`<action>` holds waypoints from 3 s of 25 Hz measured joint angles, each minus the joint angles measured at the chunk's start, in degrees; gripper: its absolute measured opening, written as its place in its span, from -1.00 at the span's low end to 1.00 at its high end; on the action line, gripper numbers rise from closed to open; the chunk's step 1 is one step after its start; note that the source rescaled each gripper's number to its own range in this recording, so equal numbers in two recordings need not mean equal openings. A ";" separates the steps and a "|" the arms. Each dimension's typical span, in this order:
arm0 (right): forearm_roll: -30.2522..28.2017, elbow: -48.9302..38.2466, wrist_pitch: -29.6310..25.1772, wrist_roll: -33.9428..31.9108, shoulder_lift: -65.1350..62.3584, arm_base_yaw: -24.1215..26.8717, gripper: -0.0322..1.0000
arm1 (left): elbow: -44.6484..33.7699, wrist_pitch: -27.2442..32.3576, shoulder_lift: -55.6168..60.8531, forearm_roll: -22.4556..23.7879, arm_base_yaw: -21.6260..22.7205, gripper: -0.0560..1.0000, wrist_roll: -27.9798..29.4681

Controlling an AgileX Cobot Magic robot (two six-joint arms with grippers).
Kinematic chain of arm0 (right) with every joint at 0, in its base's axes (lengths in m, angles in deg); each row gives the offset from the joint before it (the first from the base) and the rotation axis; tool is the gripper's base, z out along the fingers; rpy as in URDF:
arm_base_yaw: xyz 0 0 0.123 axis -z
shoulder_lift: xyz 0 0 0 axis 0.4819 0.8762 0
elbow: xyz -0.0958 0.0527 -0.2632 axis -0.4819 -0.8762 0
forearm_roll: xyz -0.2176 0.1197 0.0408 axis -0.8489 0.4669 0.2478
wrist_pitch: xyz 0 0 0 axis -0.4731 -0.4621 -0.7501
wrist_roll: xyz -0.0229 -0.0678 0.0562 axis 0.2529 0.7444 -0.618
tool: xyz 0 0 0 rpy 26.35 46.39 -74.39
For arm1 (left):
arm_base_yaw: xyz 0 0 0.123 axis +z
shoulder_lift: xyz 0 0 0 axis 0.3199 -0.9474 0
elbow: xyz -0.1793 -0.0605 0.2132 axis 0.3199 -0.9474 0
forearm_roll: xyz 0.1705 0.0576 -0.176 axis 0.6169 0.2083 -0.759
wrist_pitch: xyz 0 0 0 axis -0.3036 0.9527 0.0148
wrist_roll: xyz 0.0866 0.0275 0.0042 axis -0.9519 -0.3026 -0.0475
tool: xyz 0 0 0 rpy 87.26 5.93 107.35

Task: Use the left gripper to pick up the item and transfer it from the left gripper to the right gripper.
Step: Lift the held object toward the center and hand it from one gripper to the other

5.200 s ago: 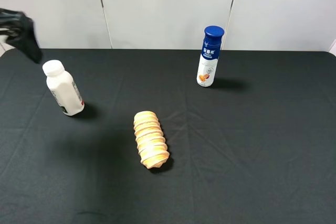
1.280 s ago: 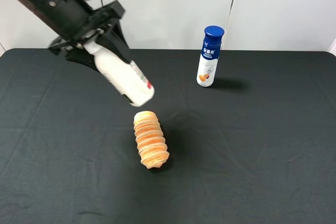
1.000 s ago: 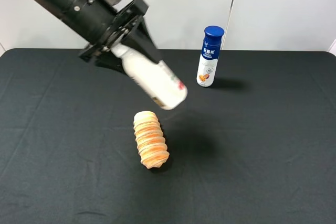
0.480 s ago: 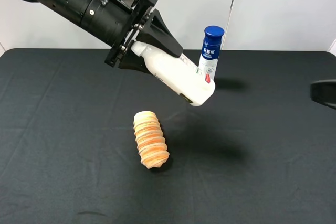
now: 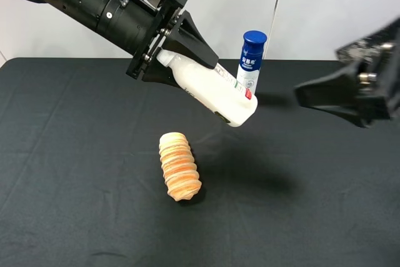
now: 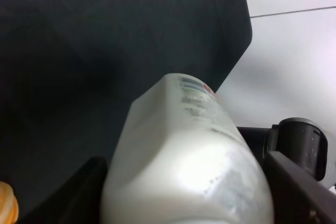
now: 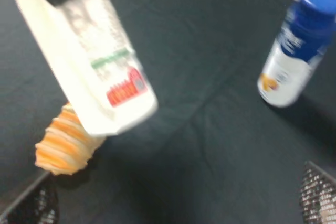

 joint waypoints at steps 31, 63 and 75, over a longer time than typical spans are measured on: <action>0.06 4.14 19.39 2.89 26.71 -17.59 1.00 | 0.00 0.93 -0.01 -3.75 0.00 -0.86 -2.05; -0.20 4.14 20.71 2.79 27.32 -17.45 -0.86 | 0.00 0.74 -0.01 -2.25 -0.06 -0.86 -1.79; -0.15 4.09 20.71 2.84 27.32 -17.45 -0.86 | 0.06 2.07 -0.01 -2.29 -0.06 0.93 0.90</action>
